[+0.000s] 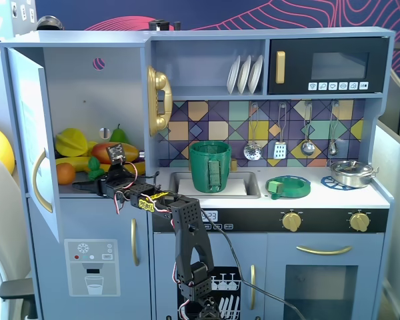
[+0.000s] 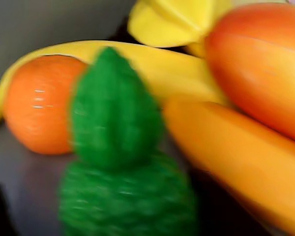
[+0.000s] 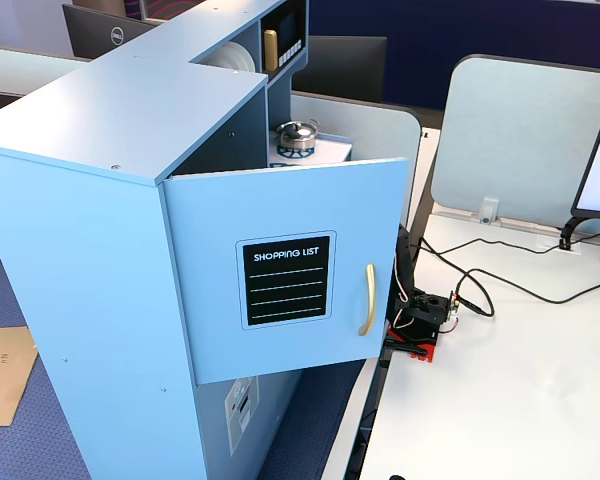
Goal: Pick up the green pineapple from the left cabinet and place it in the green recipient
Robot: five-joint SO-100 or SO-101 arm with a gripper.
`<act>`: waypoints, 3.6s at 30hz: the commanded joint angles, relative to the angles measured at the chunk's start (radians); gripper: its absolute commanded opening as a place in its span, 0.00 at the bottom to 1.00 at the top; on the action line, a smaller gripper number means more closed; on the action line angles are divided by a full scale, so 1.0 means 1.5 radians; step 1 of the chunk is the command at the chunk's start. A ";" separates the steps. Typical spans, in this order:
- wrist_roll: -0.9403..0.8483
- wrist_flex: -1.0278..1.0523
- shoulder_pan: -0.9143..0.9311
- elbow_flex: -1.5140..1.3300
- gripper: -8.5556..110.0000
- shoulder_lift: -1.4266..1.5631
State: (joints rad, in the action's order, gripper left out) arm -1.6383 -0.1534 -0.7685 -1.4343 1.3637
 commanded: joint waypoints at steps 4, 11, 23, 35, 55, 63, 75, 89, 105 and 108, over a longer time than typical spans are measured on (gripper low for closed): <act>0.014 0.001 -0.034 0.043 0.07 0.021; -0.045 -0.006 -0.031 0.021 0.07 0.041; -0.116 -0.179 -0.037 -0.218 0.07 0.368; -0.172 -0.296 -0.009 -0.406 0.07 0.674; 0.026 0.128 0.401 -0.056 0.07 0.661; 0.019 0.235 0.496 0.085 0.07 0.535; -0.042 0.300 0.567 0.220 0.07 0.331; -0.101 0.300 0.573 0.210 0.07 0.207; 0.018 0.249 0.549 0.161 0.43 0.223; 0.021 0.249 0.544 0.161 0.43 0.227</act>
State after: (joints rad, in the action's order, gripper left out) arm -1.6506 0.2838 0.0690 -1.2088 1.6613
